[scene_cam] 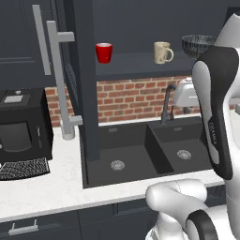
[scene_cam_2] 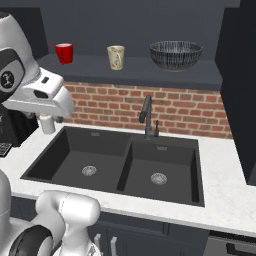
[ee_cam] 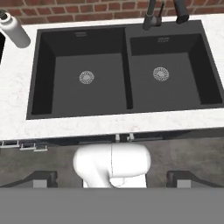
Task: Gather all objects into one cabinet and sort the glasses and bowls to opposite sides.
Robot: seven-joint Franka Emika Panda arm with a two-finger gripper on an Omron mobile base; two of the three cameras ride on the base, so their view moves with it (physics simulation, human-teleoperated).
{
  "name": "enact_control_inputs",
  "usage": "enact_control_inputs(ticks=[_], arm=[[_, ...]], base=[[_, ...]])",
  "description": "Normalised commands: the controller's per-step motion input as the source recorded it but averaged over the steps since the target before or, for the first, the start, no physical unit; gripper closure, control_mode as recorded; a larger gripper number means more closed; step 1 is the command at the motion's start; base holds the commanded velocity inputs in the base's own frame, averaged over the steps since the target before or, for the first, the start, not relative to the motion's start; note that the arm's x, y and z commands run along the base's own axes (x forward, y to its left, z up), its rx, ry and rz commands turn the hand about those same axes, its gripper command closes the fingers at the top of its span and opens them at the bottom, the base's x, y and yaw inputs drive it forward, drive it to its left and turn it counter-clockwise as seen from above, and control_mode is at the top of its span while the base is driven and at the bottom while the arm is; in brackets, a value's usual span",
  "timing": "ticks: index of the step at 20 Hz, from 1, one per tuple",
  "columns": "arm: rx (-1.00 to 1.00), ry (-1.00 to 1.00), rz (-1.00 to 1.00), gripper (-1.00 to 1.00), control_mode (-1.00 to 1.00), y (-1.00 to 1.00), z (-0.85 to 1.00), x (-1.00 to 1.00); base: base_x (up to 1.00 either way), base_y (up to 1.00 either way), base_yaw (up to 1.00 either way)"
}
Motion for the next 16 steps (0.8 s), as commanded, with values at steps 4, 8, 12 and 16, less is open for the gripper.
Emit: enact_control_inputs(ticks=[4,8,12,16], arm=[[0.00,0.00,0.00,-1.00,-1.00,0.00,0.04,-0.22],[0.00,0.00,0.00,-1.00,1.00,0.00,0.00,0.00],[0.00,0.00,0.00,-1.00,1.00,0.00,0.00,0.00],[0.00,0.00,0.00,-1.00,1.00,0.00,0.00,0.00]], base=[[0.00,0.00,0.00],[-0.05,0.00,0.00],[-0.80,-0.08,0.00],[-1.00,-0.12,0.00]])
